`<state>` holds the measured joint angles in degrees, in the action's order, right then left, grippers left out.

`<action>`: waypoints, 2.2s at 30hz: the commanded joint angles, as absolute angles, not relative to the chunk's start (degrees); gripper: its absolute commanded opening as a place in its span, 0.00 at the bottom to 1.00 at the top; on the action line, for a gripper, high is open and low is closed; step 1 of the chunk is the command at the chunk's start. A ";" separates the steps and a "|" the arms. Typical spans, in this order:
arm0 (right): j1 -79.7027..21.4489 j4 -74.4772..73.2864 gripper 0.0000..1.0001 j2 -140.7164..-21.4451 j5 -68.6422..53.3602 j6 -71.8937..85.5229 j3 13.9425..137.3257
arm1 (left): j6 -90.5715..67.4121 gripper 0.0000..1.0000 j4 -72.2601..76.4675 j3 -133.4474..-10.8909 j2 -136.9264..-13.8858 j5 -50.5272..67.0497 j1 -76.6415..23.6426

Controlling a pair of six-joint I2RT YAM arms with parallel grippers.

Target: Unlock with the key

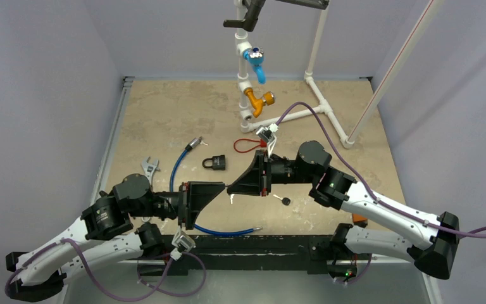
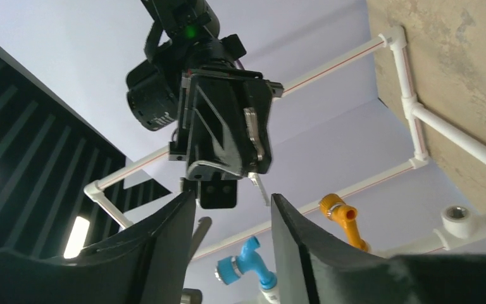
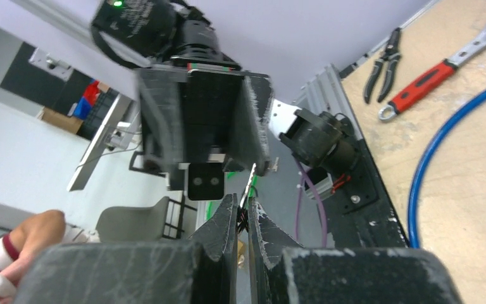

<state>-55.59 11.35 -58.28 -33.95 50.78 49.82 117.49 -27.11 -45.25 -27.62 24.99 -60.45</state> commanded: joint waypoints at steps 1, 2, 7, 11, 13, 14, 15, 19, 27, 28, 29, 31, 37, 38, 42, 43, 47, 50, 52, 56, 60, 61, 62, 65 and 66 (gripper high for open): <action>-54.98 6.99 0.00 -56.54 -29.49 46.98 52.10 | 121.00 0.63 -20.91 -45.36 -26.81 26.06 -60.73; -54.94 6.11 0.00 -56.25 -29.45 46.54 52.30 | 119.77 0.71 -20.33 -45.43 -26.81 25.40 -60.73; -54.93 3.02 0.00 -53.97 -28.81 45.42 51.45 | 105.02 0.86 -20.86 -49.10 -27.85 18.81 -60.74; -54.93 0.74 0.00 -50.76 -26.95 44.81 49.19 | 84.52 0.86 -27.58 -55.25 -32.09 10.62 -60.74; -54.93 -0.78 0.00 -48.79 -25.92 44.20 47.89 | 71.58 0.87 -30.57 -58.54 -36.30 5.74 -60.50; -54.93 -2.54 0.00 -47.83 -24.63 43.61 47.38 | 65.65 0.88 -32.96 -59.96 -38.89 4.07 -59.87; -54.98 -4.43 0.00 -46.75 -23.61 42.99 46.94 | 61.54 0.88 -35.91 -61.09 -41.52 4.29 -58.38; -54.93 -12.58 0.00 -41.92 -18.46 40.92 46.27 | 45.22 0.89 -43.97 -66.31 -55.58 12.63 -49.05; -54.93 -23.47 0.00 -29.12 -8.83 41.99 43.39 | 41.67 0.84 -49.15 -74.81 -80.22 22.68 -43.05; -54.93 -24.10 0.00 -27.96 -8.23 42.26 42.94 | 41.98 0.82 -49.56 -76.59 -83.47 23.04 -42.99; -54.93 -24.69 0.00 -26.78 -7.96 42.32 42.63 | 42.70 0.80 -50.01 -78.62 -86.87 23.38 -42.98; -54.93 -26.34 0.00 -24.85 -6.81 42.41 42.52 | 43.30 0.74 -50.06 -82.61 -92.97 23.59 -42.89; -54.93 -32.48 0.00 -20.75 -2.19 42.60 44.41 | 42.23 0.70 -47.82 -93.56 -108.88 22.23 -42.89; -54.99 -33.11 0.00 -19.88 -1.49 42.67 44.88 | 41.47 0.69 -48.86 -96.37 -111.63 22.06 -42.89; -54.94 -35.12 0.00 -16.47 1.03 42.96 46.76 | 36.83 0.65 -47.97 -103.13 -120.78 20.18 -42.98; -54.94 -35.48 0.00 -15.74 1.48 42.93 47.13 | 36.13 0.63 -47.63 -104.28 -122.36 19.55 -43.00; -54.94 -35.95 0.00 -14.33 2.11 41.84 48.07 | 35.50 0.58 -45.36 -103.99 -123.57 17.98 -42.98; -55.02 -35.95 0.00 -15.59 1.45 40.88 48.27 | 34.24 0.58 -39.53 -95.63 -119.65 16.95 -43.00; -55.02 -35.61 0.00 -17.06 0.60 40.30 48.57 | 33.46 0.57 -35.02 -90.02 -116.70 15.27 -42.77; -54.95 -33.77 0.00 -18.87 0.17 39.58 48.81 | 32.00 0.58 -30.20 -85.69 -114.72 13.13 -42.23; -55.02 -31.83 0.00 -18.87 -1.67 40.17 47.10 | 28.07 0.59 -29.92 -86.53 -115.21 10.19 -41.68; -54.98 -31.49 0.00 -18.86 -1.89 40.35 46.78 | 27.44 0.59 -28.81 -85.78 -114.73 9.21 -41.60; -54.99 -31.37 0.00 -18.88 -2.11 40.50 46.58 | 26.71 0.59 -27.97 -84.79 -114.04 8.30 -41.58; -55.02 -30.99 0.00 -18.80 -2.37 40.60 46.22 | 24.70 0.57 -24.40 -80.40 -111.16 5.56 -41.57; -54.96 -30.80 0.00 -18.81 -2.50 40.54 45.99 | 24.09 0.56 -23.33 -78.96 -110.22 4.28 -41.57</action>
